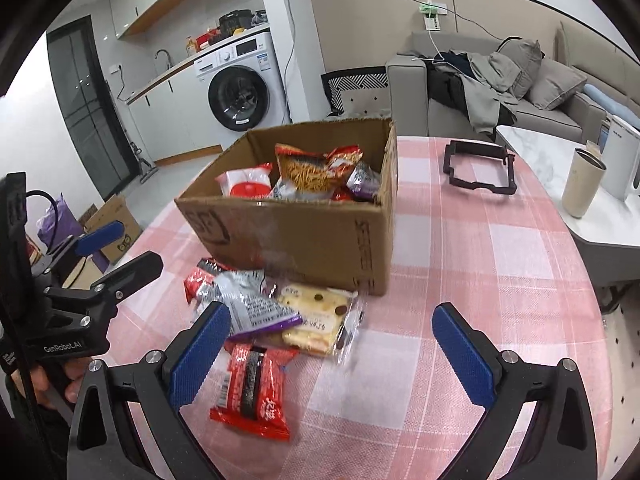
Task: Organize snacks
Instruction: 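Grasp the silver-purple bag with the left tool while the right tool grasps the red-black pack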
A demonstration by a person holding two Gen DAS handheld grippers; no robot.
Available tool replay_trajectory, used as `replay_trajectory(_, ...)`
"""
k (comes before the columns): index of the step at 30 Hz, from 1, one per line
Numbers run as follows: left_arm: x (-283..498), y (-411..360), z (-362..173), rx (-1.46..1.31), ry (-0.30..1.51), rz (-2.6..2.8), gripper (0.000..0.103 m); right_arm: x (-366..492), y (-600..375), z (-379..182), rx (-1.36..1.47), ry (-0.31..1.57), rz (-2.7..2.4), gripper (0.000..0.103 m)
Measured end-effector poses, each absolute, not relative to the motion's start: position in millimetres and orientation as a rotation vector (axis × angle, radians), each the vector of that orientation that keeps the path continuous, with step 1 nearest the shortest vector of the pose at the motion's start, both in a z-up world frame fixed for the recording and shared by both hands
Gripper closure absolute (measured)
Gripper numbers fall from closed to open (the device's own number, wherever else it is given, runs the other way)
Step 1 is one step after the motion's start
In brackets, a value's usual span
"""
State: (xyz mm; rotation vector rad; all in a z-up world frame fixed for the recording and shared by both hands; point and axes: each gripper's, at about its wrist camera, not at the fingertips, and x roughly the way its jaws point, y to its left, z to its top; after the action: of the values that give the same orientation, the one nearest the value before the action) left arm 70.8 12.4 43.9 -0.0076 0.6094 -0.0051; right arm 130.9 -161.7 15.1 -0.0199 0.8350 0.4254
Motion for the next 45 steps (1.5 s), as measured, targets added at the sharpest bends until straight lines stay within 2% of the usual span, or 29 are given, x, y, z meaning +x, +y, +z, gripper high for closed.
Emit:
replay_trajectory(19,71,15,16,-0.045,0.656,0.005,0.001,130,-142,-16,-0.101,0.97,0.468,0.0)
replay_trajectory(45,83,8,-9,-0.011,0.694,-0.015,0.001,128,-119,-55,-0.213,1.062,0.498,0.0)
